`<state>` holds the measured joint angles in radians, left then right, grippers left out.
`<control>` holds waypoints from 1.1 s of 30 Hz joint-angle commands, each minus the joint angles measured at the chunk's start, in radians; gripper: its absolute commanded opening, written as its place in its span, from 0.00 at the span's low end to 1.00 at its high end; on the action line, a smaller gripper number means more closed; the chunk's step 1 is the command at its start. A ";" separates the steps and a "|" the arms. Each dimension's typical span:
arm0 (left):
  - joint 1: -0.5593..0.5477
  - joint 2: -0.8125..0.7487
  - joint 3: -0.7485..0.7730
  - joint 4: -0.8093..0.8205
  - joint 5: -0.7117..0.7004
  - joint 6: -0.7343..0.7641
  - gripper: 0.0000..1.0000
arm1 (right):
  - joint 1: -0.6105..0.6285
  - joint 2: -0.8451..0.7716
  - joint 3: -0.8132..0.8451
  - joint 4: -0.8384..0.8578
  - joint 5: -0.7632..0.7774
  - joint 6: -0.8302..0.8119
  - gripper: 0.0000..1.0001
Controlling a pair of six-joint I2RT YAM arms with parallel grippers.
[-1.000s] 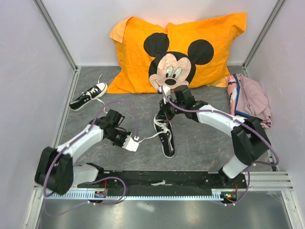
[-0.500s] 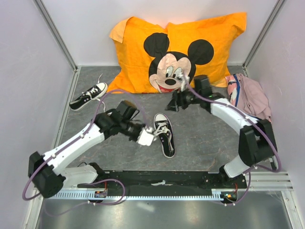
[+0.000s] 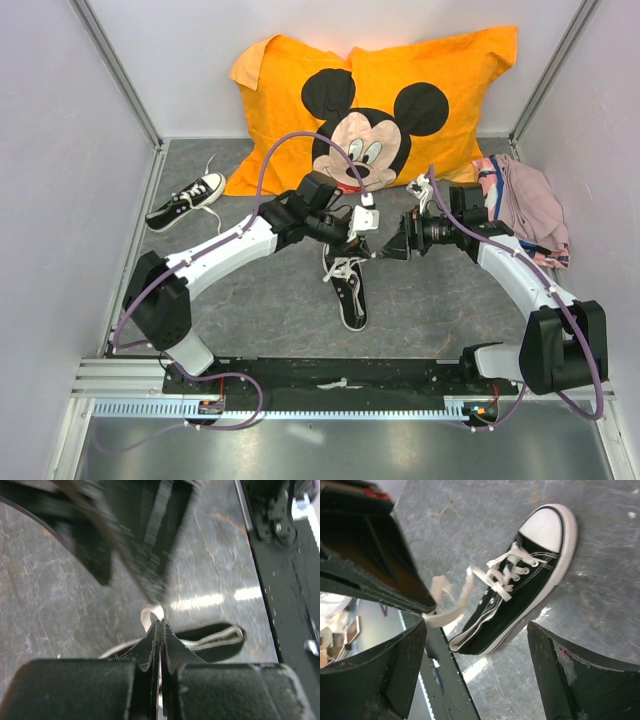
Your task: Tie the shoes
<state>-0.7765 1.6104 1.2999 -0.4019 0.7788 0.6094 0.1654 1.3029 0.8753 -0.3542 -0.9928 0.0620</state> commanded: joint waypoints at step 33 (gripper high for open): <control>0.013 -0.050 -0.079 0.100 0.070 0.047 0.02 | 0.002 0.025 0.007 0.024 -0.201 -0.084 0.56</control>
<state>-0.7692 1.6245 1.2499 -0.3073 0.8219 0.5663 0.1661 1.3380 0.8646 -0.3168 -1.1503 0.0082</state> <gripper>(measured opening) 0.022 0.536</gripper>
